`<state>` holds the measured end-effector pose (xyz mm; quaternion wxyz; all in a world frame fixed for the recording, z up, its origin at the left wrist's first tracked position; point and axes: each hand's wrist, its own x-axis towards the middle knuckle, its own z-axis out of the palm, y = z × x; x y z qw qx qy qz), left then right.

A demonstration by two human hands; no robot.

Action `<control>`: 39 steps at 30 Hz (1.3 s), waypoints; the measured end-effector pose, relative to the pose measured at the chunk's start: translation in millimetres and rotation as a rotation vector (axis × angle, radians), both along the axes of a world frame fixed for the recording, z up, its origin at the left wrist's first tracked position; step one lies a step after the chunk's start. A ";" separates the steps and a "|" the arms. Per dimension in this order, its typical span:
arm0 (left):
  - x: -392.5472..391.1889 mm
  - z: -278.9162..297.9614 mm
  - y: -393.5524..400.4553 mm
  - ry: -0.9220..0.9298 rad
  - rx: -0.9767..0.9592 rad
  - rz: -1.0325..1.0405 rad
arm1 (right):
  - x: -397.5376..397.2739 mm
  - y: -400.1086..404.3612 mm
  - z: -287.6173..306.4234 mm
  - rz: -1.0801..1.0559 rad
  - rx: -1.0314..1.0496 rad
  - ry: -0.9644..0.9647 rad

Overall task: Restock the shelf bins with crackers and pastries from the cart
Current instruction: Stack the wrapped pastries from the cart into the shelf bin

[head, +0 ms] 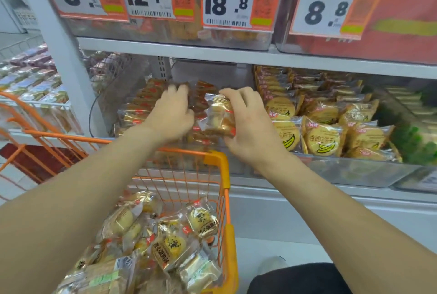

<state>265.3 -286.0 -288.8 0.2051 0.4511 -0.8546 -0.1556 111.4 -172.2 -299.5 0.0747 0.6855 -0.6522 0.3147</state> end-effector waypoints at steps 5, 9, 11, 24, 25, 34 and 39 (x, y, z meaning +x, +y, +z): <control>-46.1 -20.6 -20.3 -0.279 -0.018 -0.067 | 0.5 -7.6 4.0 -0.209 0.175 0.268; -51.3 -42.5 -36.7 -0.467 -0.036 -0.151 | 4.5 -16.6 7.8 -0.327 0.362 0.378; -47.0 -49.0 -42.8 -0.459 -0.041 -0.166 | 6.8 -22.6 9.9 -0.357 0.406 0.412; -37.6 -60.1 -50.9 -0.413 -0.033 -0.169 | 2.3 -109.8 19.6 -0.420 0.774 0.274; -37.7 -60.3 -50.6 -0.416 -0.026 -0.162 | -0.8 -116.8 16.6 -0.420 0.754 0.264; -39.0 -59.3 -51.6 -0.402 0.002 -0.157 | -20.0 -148.4 1.4 -0.406 0.761 0.304; -38.8 -58.0 -51.7 -0.400 0.007 -0.157 | -24.5 -150.1 1.5 -0.301 0.787 0.372</control>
